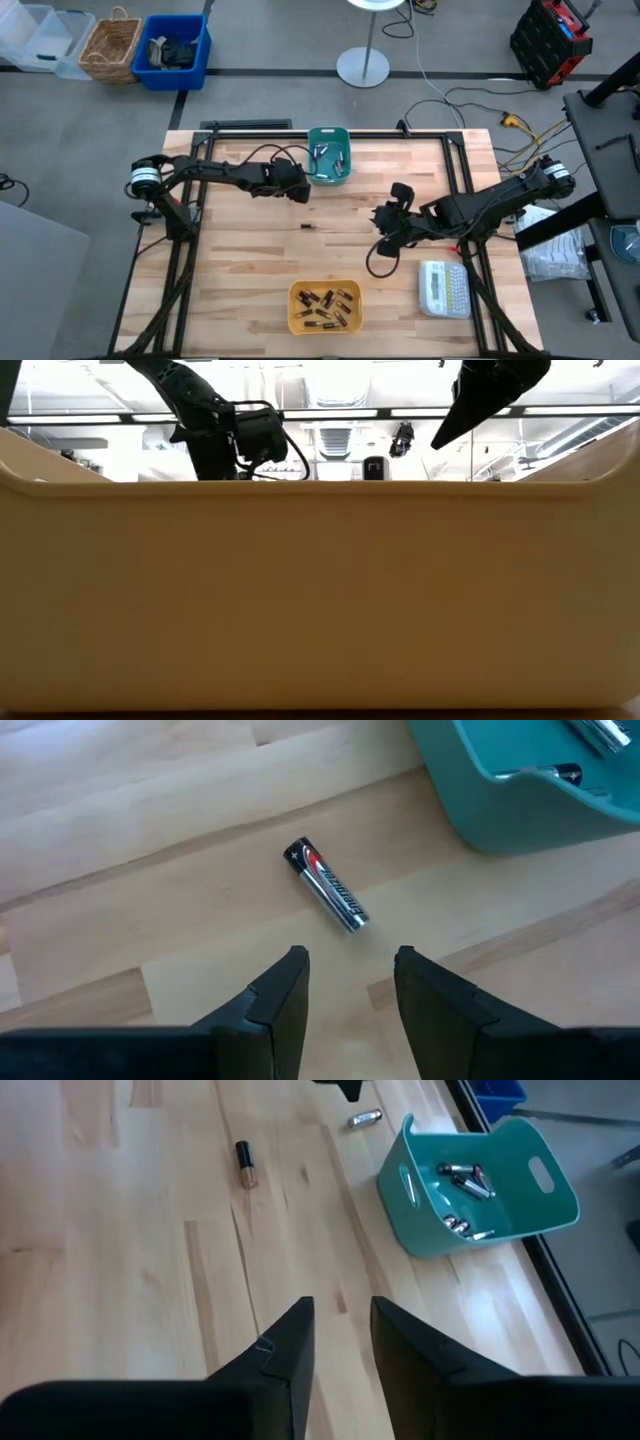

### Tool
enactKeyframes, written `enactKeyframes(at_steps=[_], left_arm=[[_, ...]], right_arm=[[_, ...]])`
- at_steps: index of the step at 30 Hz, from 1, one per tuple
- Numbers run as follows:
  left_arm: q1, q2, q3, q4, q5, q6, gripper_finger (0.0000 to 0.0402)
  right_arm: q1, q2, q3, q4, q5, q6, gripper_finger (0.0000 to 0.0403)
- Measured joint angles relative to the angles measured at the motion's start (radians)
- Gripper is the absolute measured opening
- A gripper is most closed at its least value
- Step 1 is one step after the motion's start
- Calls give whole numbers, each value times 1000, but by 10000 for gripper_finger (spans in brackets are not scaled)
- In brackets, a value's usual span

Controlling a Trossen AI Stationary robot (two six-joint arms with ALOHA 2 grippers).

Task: Sort batteries
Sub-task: Put the silver battery into the light green bin

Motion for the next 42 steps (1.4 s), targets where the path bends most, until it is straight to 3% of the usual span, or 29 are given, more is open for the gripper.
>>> enactKeyframes(at_steps=[10,19,22,27,30,32,36,42], left_arm=[[12,0,-2,12,-25,-10,130],[26,-2,-3,26,-58,31,130],[40,-15,-3,33,-27,218,130],[74,-19,-10,35,185,646,125],[96,-18,-10,32,199,780,120],[124,-18,-9,27,199,740,119],[174,-17,-7,18,198,520,118],[178,-16,-8,16,201,291,118]], right_arm=[[0,0,0,-3,-1,3,107],[0,0,0,-2,-1,2,92],[0,0,0,-2,-1,2,87],[0,0,-3,-5,-1,0,84],[0,0,-4,-3,-1,-1,89],[0,0,-4,-2,-1,-1,94],[0,0,-4,-2,-1,-1,104],[0,0,-5,-2,-1,-1,114]])
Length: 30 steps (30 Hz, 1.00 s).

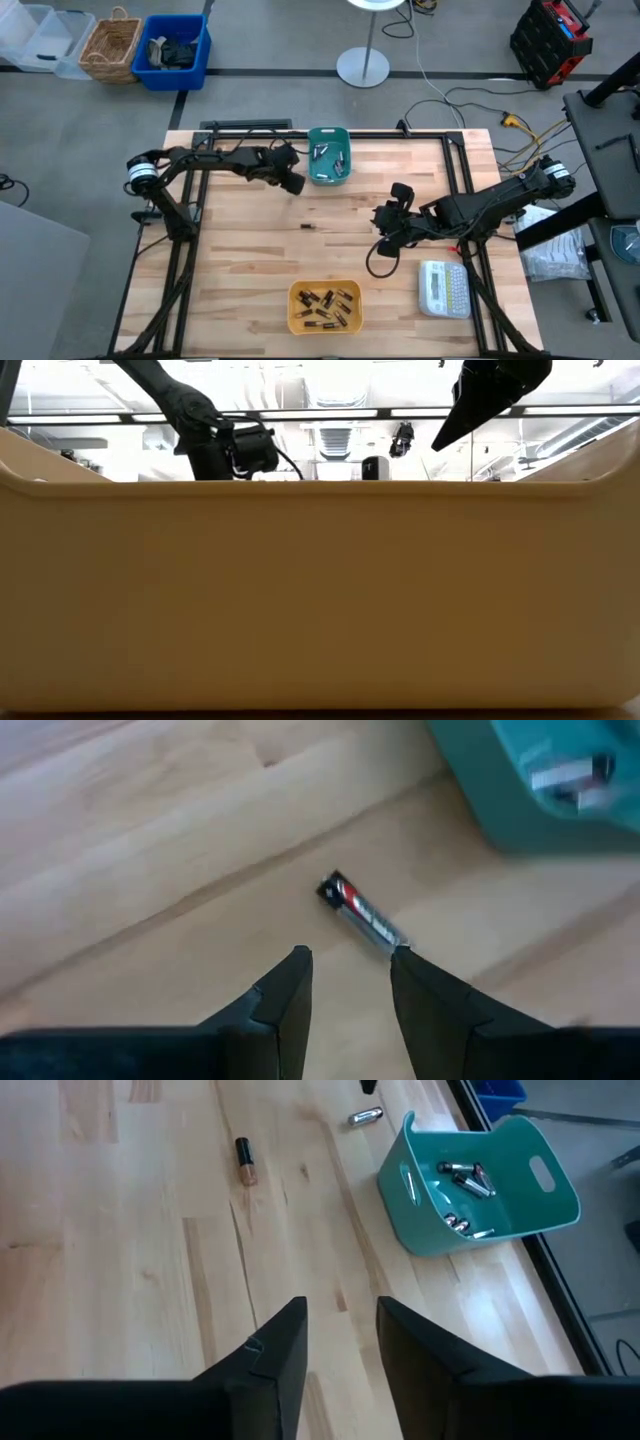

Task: Sort batteries
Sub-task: Put the silver battery into the light green bin

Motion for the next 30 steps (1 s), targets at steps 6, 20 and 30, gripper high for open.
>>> enactKeyframes(at_steps=[6,20,30], left_arm=[[0,0,4,22,-53,-144,118],[1,34,-1,116,-55,-169,118],[1,82,-1,141,-63,-177,118]], right_arm=[[0,0,0,1,0,-6,116],[0,0,-1,2,0,-8,95],[0,0,-2,1,0,-16,112]])
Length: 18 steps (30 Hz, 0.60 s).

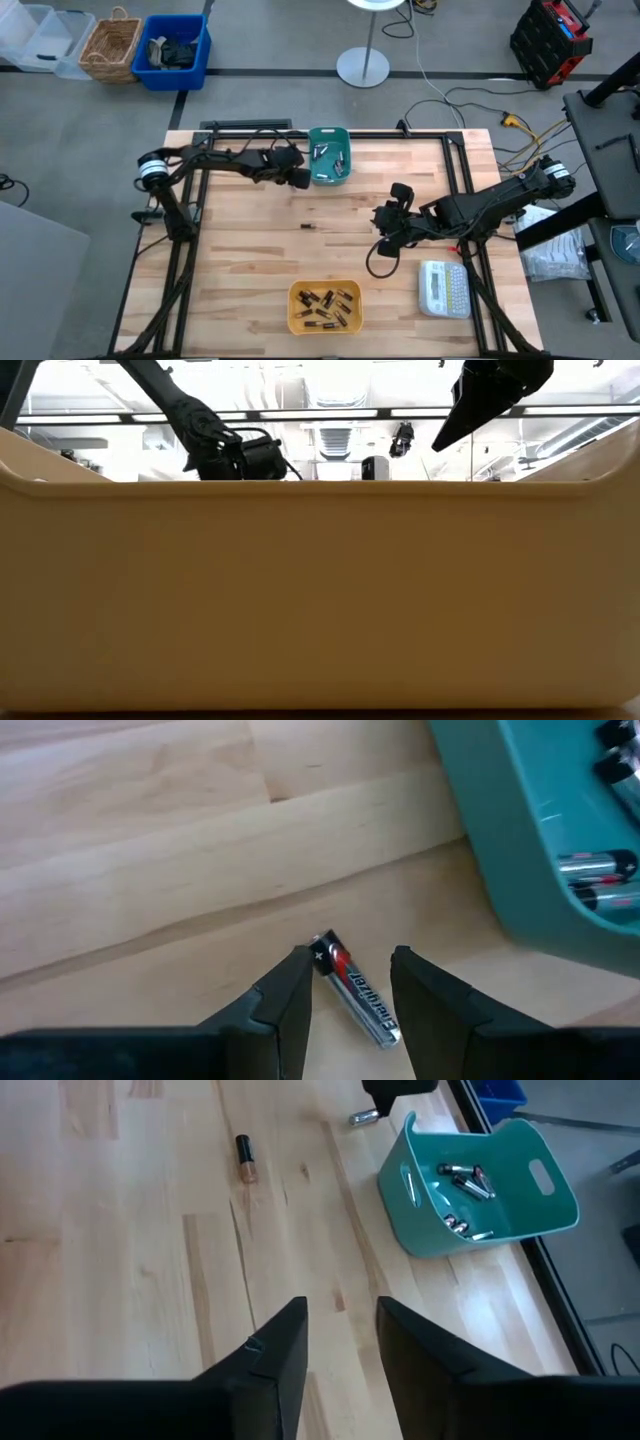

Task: Sort batteries
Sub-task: Put the silver battery into the light green bin

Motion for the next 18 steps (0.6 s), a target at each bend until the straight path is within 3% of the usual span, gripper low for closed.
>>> enactKeyframes(at_steps=[18], left_arm=[[0,69,2,0,-4,-24,118]], right_arm=[[0,0,-2,1,0,-2,118]])
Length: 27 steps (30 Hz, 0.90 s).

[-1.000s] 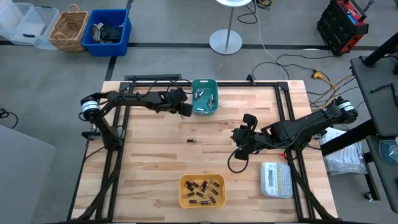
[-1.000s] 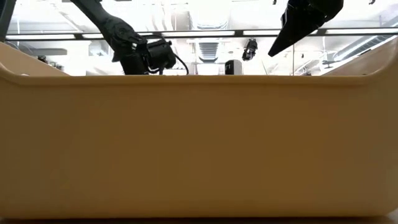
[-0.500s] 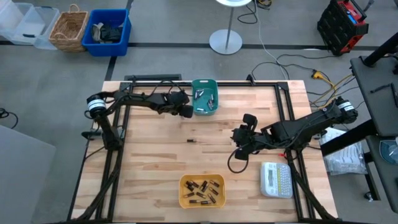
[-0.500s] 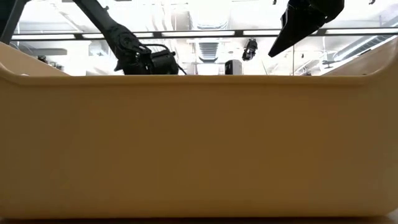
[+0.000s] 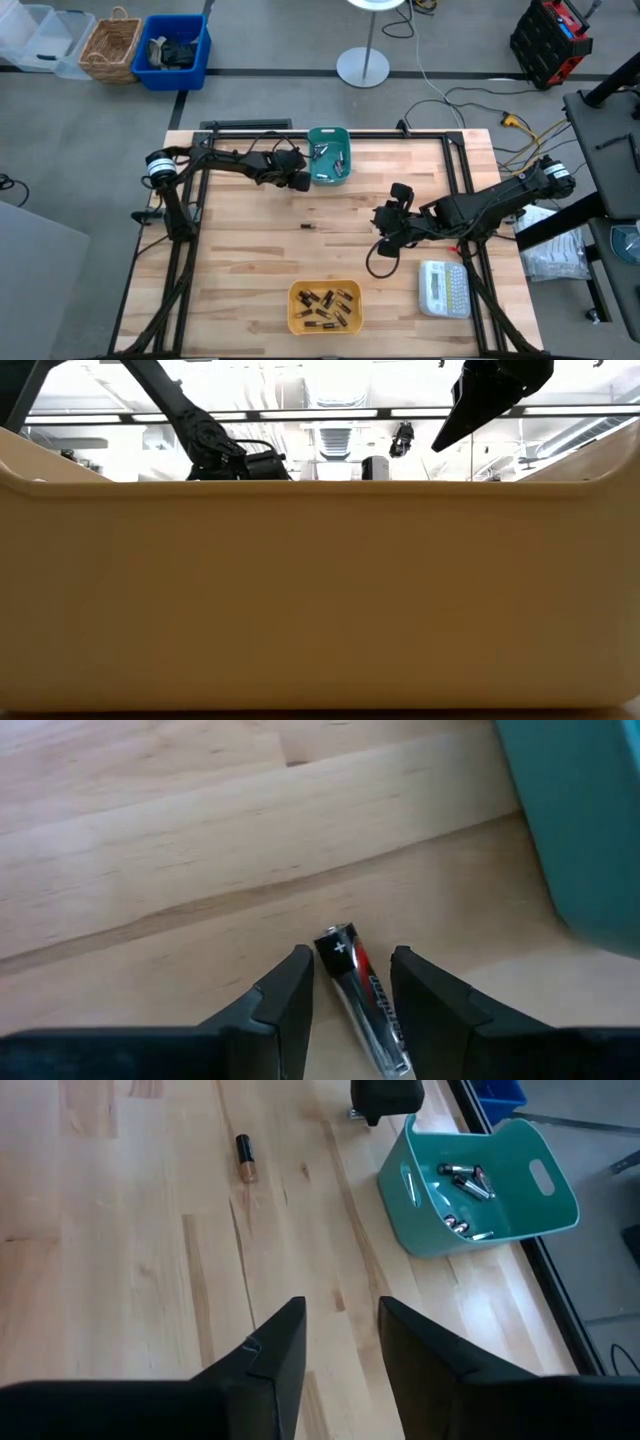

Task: Sort batteries
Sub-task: Put the silver battery into the light green bin

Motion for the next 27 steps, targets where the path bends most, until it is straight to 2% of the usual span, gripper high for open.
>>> enactKeyframes(at_steps=[12,27], left_arm=[[0,3,1,-17,0,0,117],[0,4,0,-23,1,0,116]], right_arm=[[0,0,0,0,0,0,104],[0,0,0,0,0,-1,128]])
